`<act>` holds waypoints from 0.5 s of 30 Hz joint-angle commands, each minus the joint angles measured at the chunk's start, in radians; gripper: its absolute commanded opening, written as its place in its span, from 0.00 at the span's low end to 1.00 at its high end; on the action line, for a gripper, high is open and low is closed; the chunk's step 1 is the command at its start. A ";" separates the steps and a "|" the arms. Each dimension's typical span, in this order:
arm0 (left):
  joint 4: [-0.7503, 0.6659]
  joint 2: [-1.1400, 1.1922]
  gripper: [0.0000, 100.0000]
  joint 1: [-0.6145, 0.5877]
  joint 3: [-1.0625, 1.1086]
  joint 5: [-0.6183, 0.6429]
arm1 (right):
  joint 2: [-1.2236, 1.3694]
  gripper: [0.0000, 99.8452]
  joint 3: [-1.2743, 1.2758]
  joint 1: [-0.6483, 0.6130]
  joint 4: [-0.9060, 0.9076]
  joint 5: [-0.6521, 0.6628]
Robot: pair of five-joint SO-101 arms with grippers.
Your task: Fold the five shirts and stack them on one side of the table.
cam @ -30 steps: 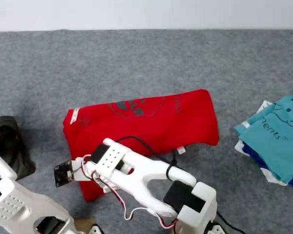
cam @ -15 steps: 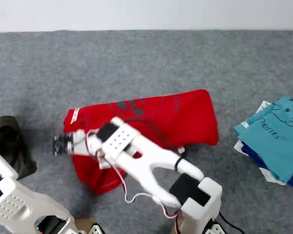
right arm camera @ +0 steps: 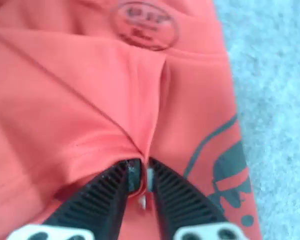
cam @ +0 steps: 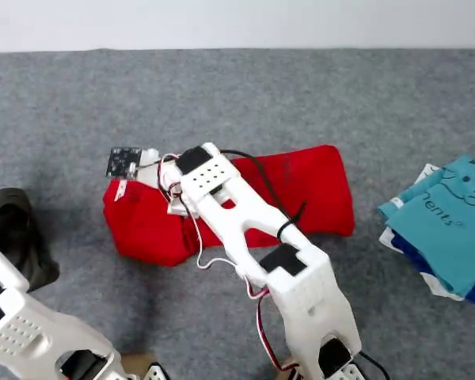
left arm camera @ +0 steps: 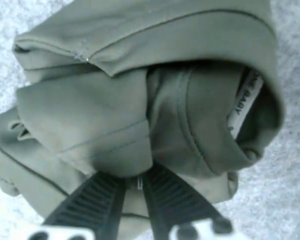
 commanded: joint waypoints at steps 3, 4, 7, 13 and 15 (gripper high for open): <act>-0.006 -0.005 0.01 -0.008 -0.031 -0.005 | 0.056 0.29 -0.180 0.045 -0.002 -0.180; -0.006 -0.005 0.01 -0.008 -0.031 -0.005 | 0.076 0.28 -0.203 0.048 -0.001 -0.183; -0.006 -0.005 0.01 -0.008 -0.031 -0.005 | 0.124 0.26 -0.247 0.070 0.007 -0.184; -0.006 -0.005 0.01 -0.008 -0.031 -0.005 | 0.093 0.19 -0.393 0.073 0.278 -0.181; -0.006 -0.005 0.01 -0.008 -0.031 -0.005 | 0.073 0.15 -0.439 0.073 0.380 -0.181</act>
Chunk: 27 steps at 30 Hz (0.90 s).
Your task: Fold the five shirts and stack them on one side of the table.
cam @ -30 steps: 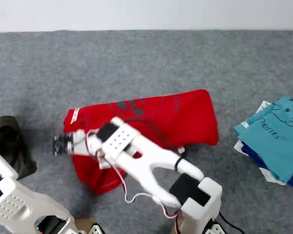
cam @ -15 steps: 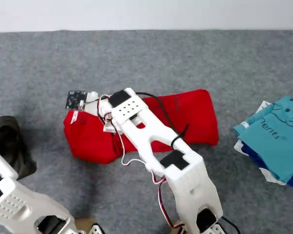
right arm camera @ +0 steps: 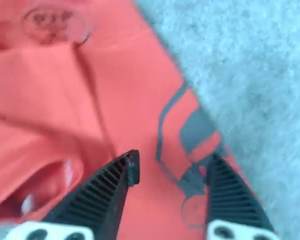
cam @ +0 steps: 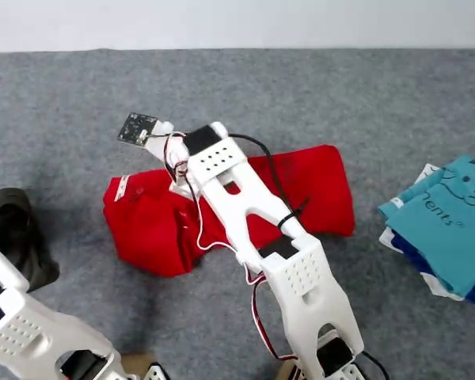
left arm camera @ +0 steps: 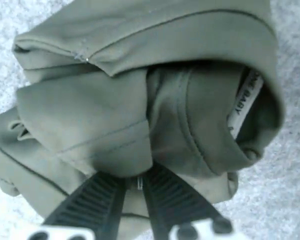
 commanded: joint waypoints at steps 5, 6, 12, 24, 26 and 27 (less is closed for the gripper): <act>-0.008 -0.005 0.01 -0.006 -0.031 -0.003 | -0.096 0.01 -0.155 -0.024 0.374 0.014; -0.008 -0.005 0.01 -0.006 -0.031 -0.002 | -0.099 0.02 -0.150 -0.033 0.397 0.028; -0.008 -0.005 0.01 0.005 -0.033 -0.002 | -0.206 0.01 0.021 -0.087 0.392 0.035; -0.006 -0.011 0.01 0.014 -0.036 -0.002 | -0.456 0.01 0.603 -0.285 0.300 -0.005; -0.006 -0.011 0.01 0.012 -0.036 -0.002 | -0.455 0.01 0.637 -0.306 0.228 -0.040; -0.006 -0.012 0.01 0.011 -0.036 -0.002 | -0.455 0.01 0.654 -0.315 0.183 -0.051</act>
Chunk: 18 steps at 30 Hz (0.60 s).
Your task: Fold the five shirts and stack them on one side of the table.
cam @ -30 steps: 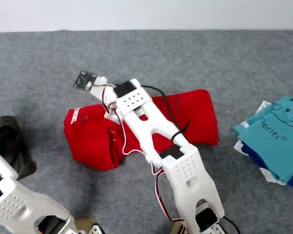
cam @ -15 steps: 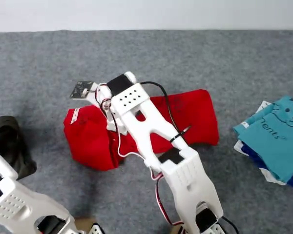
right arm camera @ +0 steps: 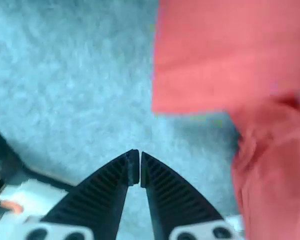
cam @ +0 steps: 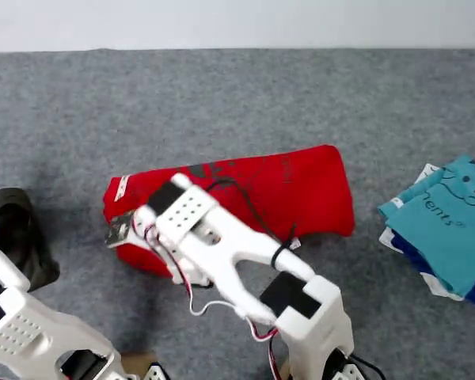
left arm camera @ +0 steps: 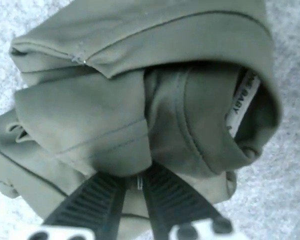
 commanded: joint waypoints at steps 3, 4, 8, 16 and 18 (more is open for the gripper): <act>-0.006 -0.012 0.01 0.000 -0.036 -0.005 | -0.061 0.01 0.064 -0.048 -0.225 -0.052; -0.006 -0.011 0.01 0.000 -0.036 -0.005 | -0.056 0.01 0.075 -0.048 -0.280 -0.054; -0.006 -0.009 0.01 0.000 -0.036 -0.005 | 0.027 0.01 0.063 -0.002 -0.478 -0.044; -0.006 -0.008 0.01 0.000 -0.033 -0.005 | 0.254 0.01 -0.396 0.150 -0.591 -0.041; -0.006 -0.011 0.01 0.000 -0.033 -0.005 | 0.311 0.01 -0.512 0.179 -0.570 -0.041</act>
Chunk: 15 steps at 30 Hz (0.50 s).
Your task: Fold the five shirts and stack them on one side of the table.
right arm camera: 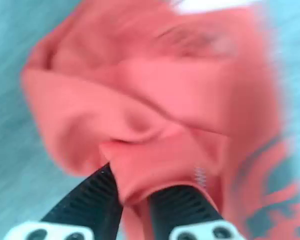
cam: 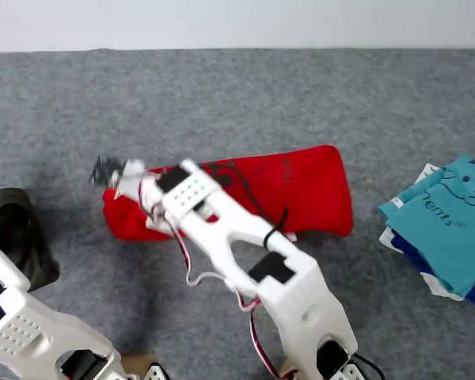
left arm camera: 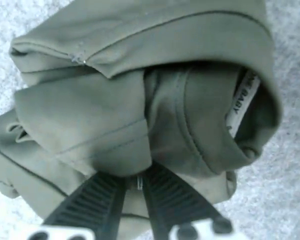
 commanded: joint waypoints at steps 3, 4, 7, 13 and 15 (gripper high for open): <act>-0.005 -0.014 0.01 -0.002 -0.035 -0.008 | 0.093 0.01 -0.362 0.082 0.105 0.000; -0.005 -0.014 0.01 -0.002 -0.036 -0.008 | 0.104 0.01 -0.405 0.084 0.157 0.000; 0.006 -0.014 0.01 -0.002 -0.039 -0.008 | 0.117 0.06 -0.505 0.074 0.314 -0.005; 0.072 -0.014 0.01 0.005 -0.105 -0.009 | 0.119 0.16 -0.611 0.061 0.501 -0.003; 0.097 -0.014 0.01 0.006 -0.142 -0.009 | 0.122 0.13 -0.609 0.061 0.533 -0.003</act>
